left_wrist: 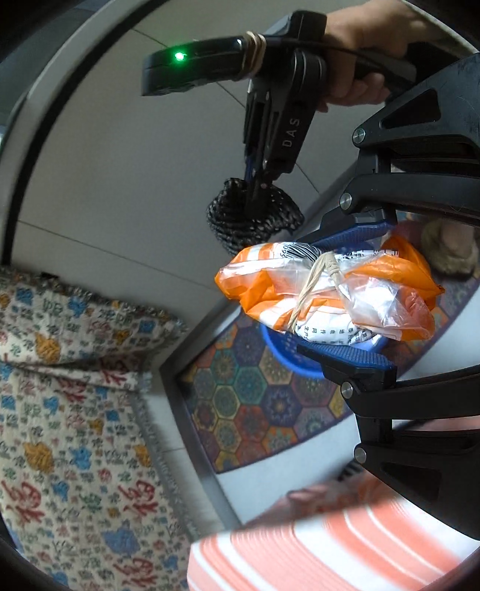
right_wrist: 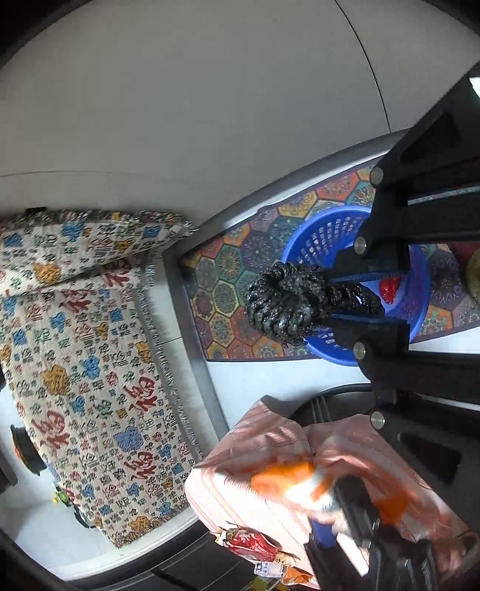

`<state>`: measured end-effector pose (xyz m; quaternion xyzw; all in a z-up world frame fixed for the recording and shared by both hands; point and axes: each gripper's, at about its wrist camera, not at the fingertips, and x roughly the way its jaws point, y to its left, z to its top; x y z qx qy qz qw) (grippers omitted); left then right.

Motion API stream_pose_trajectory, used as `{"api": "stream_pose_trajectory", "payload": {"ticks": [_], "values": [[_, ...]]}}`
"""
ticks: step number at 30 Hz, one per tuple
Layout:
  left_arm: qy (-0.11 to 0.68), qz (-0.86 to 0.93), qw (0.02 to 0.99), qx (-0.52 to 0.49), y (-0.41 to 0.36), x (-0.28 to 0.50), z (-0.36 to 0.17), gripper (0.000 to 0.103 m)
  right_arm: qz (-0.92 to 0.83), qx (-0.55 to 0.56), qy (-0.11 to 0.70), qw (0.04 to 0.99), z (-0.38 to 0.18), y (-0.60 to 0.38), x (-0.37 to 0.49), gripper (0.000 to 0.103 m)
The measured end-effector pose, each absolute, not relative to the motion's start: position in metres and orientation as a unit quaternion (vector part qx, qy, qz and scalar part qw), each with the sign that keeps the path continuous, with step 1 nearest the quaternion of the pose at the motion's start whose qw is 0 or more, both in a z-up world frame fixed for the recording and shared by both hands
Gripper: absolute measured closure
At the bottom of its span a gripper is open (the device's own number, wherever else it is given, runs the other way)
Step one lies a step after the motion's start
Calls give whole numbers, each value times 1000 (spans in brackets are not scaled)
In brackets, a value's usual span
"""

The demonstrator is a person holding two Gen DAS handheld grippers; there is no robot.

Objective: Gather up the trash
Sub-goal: 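Open both tools over the blue wastebasket to drop the items, then move both tools back over the table toward the remaining trash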

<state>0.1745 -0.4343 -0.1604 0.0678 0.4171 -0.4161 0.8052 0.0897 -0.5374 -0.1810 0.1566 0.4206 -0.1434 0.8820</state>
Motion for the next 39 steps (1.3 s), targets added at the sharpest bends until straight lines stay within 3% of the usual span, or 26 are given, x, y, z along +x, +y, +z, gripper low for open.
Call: {"api": "stream_pose_trajectory", "payload": {"ticks": [12, 14, 15, 17, 21, 28, 39], "values": [[438, -411, 795, 84, -477, 200, -202, 51, -145, 192, 443, 863, -214, -566, 106, 86], [441, -414, 792, 84, -483, 204, -207, 47, -145, 194, 445, 862, -217, -569, 109, 80], [443, -419, 789, 82, -487, 207, -210, 39, -144, 195, 447, 861, -219, -571, 112, 77], [440, -420, 790, 80, -490, 209, -213, 29, -144, 198, 447, 860, -221, -573, 115, 61], [441, -407, 797, 66, -486, 216, -212, 20, -142, 197, 446, 861, -220, -572, 120, 56], [436, -382, 814, 43, -460, 219, -196, 18, -152, 183, 437, 867, -209, -565, 122, 46], [401, -360, 842, 27, -374, 185, -125, 14, -162, 128, 378, 902, -170, -524, 116, 42]]}}
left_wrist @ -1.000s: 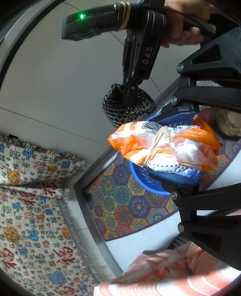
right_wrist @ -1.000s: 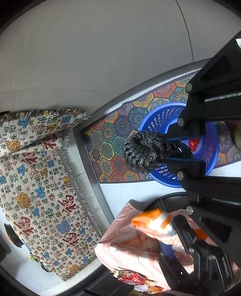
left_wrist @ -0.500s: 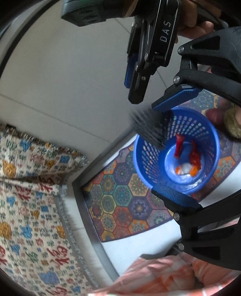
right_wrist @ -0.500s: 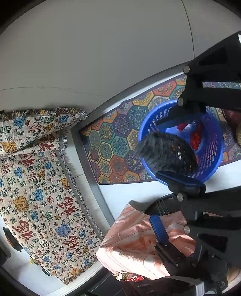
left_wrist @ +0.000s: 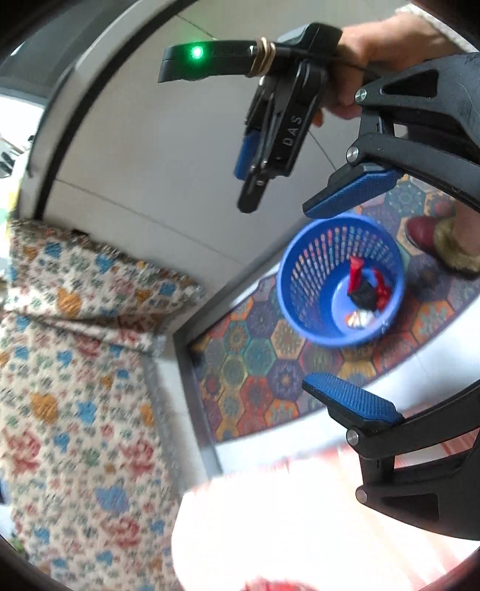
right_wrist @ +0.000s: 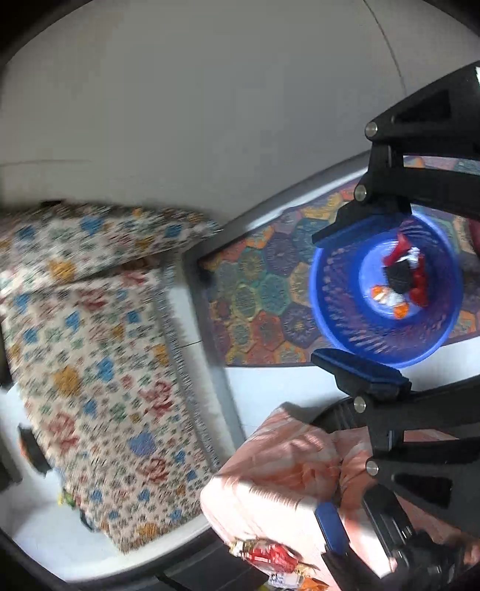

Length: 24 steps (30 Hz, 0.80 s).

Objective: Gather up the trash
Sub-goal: 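Move both tools back over the table toward the remaining trash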

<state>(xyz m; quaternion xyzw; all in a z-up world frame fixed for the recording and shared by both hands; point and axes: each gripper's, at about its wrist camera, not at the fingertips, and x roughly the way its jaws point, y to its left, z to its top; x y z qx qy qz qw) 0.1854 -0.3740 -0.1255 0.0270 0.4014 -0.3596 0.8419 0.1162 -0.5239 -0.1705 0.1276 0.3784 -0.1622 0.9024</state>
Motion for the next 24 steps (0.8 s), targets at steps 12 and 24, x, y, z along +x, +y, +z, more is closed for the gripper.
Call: {"api": "stream_pose_trajectory", "payload": {"ticks": [12, 24], "values": [[381, -167, 907, 61, -165, 173, -113, 4, -37, 43, 300, 952, -130, -358, 125, 37], [425, -30, 903, 54, -5, 197, -172, 4, 119, -13, 397, 910, -170, -152, 188, 36]]}}
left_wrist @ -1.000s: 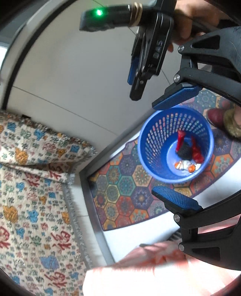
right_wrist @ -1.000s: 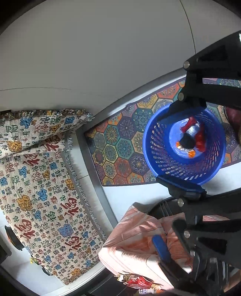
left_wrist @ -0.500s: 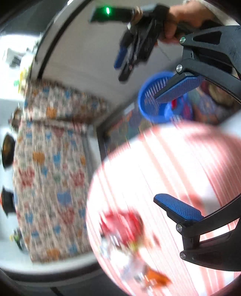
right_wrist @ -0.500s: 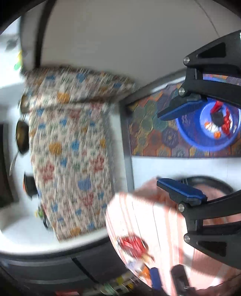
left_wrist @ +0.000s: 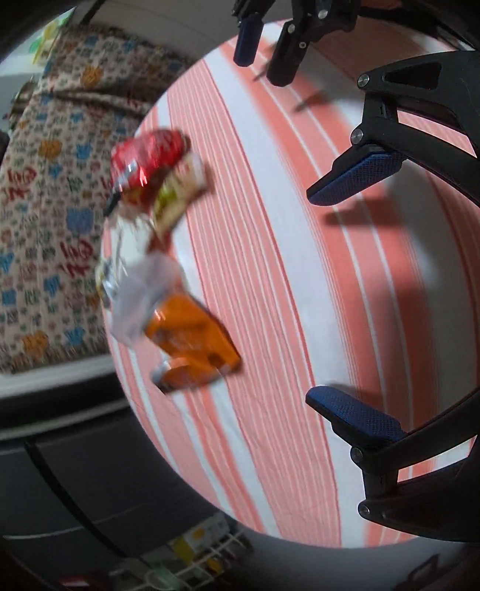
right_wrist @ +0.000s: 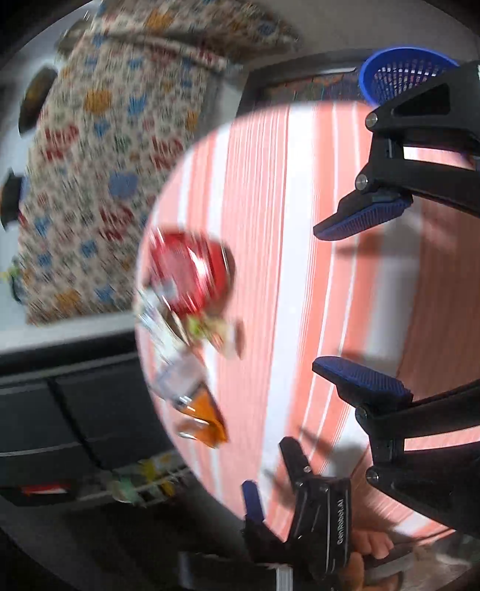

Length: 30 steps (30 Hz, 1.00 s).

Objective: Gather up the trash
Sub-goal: 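Move both tools back over the table toward the remaining trash, then grasp the crushed orange can with the left tool while the right tool grasps the pale green popsicle wrapper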

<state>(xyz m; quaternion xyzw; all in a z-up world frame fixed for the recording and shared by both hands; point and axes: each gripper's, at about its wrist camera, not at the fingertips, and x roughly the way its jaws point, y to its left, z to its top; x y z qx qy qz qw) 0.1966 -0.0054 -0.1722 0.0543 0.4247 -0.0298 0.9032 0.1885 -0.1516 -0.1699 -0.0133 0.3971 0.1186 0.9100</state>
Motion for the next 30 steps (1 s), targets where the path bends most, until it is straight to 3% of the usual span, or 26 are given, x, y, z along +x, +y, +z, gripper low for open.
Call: {"api": "stream_pose_trajectory", "payload": {"ticks": [6, 13, 16, 21, 26, 27, 28, 29, 30], "values": [[452, -23, 892, 2, 38, 205, -189, 1, 110, -32, 425, 898, -188, -118, 217, 34], [445, -21, 895, 8, 40, 216, -189, 0, 90, -50, 426, 899, -191, -107, 229, 28], [425, -9, 905, -5, 41, 225, -180, 10, 90, -50, 426, 899, -190, -108, 229, 28], [377, 2, 926, -23, 44, 255, -151, 13, 88, -52, 426, 899, -189, -108, 229, 28], [378, 16, 926, -8, 39, 291, -155, 28, 88, -53, 426, 899, -189, -107, 230, 28], [382, 18, 924, -5, 37, 296, -159, 40, 88, -53, 426, 899, -189, -108, 229, 28], [387, 15, 922, -3, 37, 300, -164, 60, 88, -53, 426, 899, -189, -108, 229, 28], [398, 8, 918, -2, 39, 302, -168, 72, 89, -53, 426, 899, -189, -107, 229, 28], [401, 7, 916, 0, 38, 299, -172, 75, 89, -51, 426, 899, -189, -108, 229, 28]]}}
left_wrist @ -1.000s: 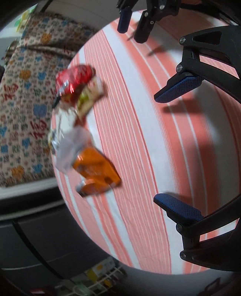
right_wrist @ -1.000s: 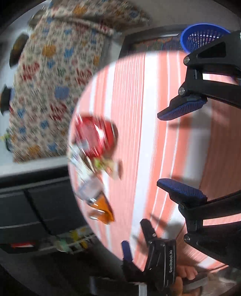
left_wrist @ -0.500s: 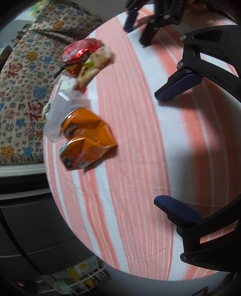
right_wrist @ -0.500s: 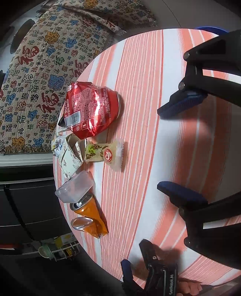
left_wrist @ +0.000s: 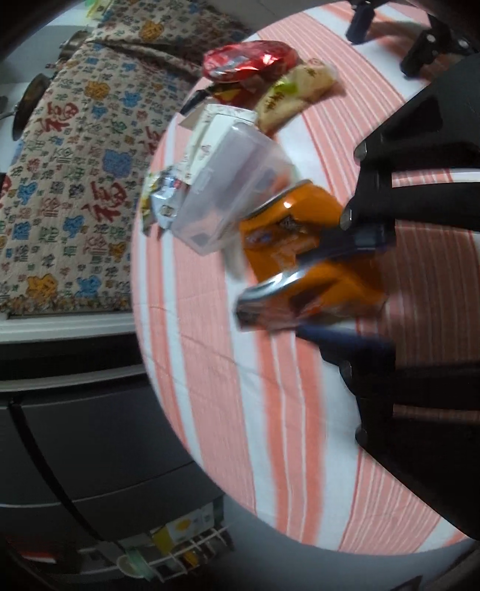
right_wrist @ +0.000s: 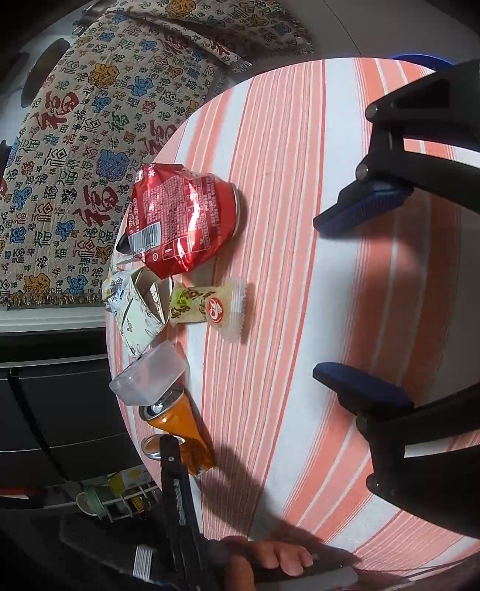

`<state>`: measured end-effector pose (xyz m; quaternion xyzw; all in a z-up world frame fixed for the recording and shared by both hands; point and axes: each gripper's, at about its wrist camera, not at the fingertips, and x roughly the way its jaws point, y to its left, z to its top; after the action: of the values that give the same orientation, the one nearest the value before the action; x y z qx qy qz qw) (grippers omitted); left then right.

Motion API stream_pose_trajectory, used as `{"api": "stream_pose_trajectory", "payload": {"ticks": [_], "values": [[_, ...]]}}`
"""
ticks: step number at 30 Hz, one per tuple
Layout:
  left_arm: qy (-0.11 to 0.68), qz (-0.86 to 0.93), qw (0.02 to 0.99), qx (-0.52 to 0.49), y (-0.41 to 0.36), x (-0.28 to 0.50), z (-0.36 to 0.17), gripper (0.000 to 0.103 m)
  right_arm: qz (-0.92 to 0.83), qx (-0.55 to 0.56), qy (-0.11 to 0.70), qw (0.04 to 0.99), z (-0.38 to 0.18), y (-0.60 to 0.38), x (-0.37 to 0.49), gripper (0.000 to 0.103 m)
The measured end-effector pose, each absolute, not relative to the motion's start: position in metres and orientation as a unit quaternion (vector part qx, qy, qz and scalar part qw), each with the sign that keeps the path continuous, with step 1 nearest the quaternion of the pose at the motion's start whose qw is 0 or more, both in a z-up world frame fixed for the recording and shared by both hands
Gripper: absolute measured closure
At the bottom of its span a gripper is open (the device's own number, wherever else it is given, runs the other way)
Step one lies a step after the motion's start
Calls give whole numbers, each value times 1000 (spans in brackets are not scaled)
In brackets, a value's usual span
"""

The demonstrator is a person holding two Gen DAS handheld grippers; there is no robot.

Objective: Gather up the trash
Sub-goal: 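Grasp the crushed orange can with the left tool while the right tool grasps the pale green popsicle wrapper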

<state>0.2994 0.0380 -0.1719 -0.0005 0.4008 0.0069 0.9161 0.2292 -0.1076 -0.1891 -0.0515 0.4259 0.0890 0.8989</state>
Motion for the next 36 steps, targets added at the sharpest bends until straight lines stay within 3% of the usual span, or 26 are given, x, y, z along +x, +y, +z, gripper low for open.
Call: {"api": "stream_pose_trajectory", "payload": {"ticks": [7, 15, 17, 20, 27, 29, 31, 36], "values": [[401, -64, 914, -3, 59, 253, -168, 79, 121, 19, 410, 904, -183, -127, 231, 30], [412, -143, 900, 7, 62, 194, -168, 79, 120, 4, 427, 896, -172, -95, 278, 34], [410, -142, 901, 10, 60, 190, -169, 78, 108, 13, 440, 891, -176, -93, 292, 70], [407, -133, 904, 9, 58, 187, -170, 76, 111, 35, 450, 885, -180, -96, 293, 73], [406, -123, 905, 0, 55, 190, -170, 59, 153, 28, 467, 871, -178, -108, 235, 73], [405, -124, 906, 1, 54, 190, -169, 58, 156, 32, 471, 868, -178, -115, 223, 68], [404, -124, 906, 3, 53, 190, -169, 58, 156, 36, 475, 866, -177, -119, 220, 53], [402, -127, 907, 4, 50, 190, -163, 53, 159, 6, 476, 865, -167, -115, 228, 52]]}}
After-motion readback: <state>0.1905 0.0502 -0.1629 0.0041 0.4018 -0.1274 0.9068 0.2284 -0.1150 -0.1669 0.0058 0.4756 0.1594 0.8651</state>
